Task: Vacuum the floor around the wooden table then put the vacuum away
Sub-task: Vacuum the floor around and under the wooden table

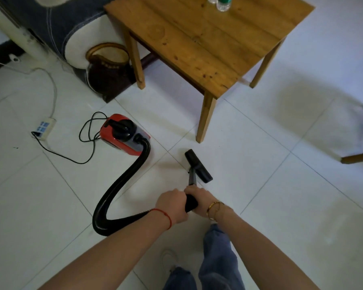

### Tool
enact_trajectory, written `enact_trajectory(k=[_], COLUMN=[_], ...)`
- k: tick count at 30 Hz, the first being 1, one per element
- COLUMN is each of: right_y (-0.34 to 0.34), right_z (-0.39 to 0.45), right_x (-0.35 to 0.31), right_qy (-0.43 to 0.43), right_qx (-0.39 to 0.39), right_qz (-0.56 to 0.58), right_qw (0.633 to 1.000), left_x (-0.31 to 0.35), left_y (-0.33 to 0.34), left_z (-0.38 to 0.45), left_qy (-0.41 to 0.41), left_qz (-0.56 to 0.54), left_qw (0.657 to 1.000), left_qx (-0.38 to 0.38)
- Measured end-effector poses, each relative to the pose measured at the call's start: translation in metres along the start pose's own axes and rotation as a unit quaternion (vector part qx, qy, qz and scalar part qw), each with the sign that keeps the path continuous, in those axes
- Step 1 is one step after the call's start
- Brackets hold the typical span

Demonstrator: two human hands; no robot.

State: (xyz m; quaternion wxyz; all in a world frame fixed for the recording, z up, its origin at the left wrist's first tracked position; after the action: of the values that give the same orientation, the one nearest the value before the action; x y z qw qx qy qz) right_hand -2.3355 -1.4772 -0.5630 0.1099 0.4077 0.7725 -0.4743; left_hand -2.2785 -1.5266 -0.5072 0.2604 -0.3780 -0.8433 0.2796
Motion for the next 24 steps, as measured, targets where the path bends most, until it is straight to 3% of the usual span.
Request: enact_trajectory(k=[10,24], right_y=[-0.06,-0.221], right_z=[0.01,0.08], right_x=[0.089,0.257], right_qy=[0.007,0.022], right_qx=[-0.003,-0.022], right_qz=[-0.019,-0.067], right_qw=[1.0,0.997], left_x=[0.076,0.203], left_y=[-0.028,-0.123], left_z=[0.07,0.246], left_qy=[-0.001,-0.016], left_qz=[-0.007,-0.068], left_qw=[1.0,0.997], left_qx=[0.003,0.028])
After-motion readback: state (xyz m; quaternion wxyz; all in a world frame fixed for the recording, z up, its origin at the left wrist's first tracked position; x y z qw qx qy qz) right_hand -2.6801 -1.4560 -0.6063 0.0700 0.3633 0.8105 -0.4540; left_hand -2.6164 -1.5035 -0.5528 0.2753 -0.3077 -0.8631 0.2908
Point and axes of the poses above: each hand's wrist, its own z-axis towards the middle knuckle, its own y-axis out of the palm, x = y × z, the point moved 8 cm from there along z, towards the middle knuckle, and after that the axes turned 3 degrees about -z, right-handed, at the moved point
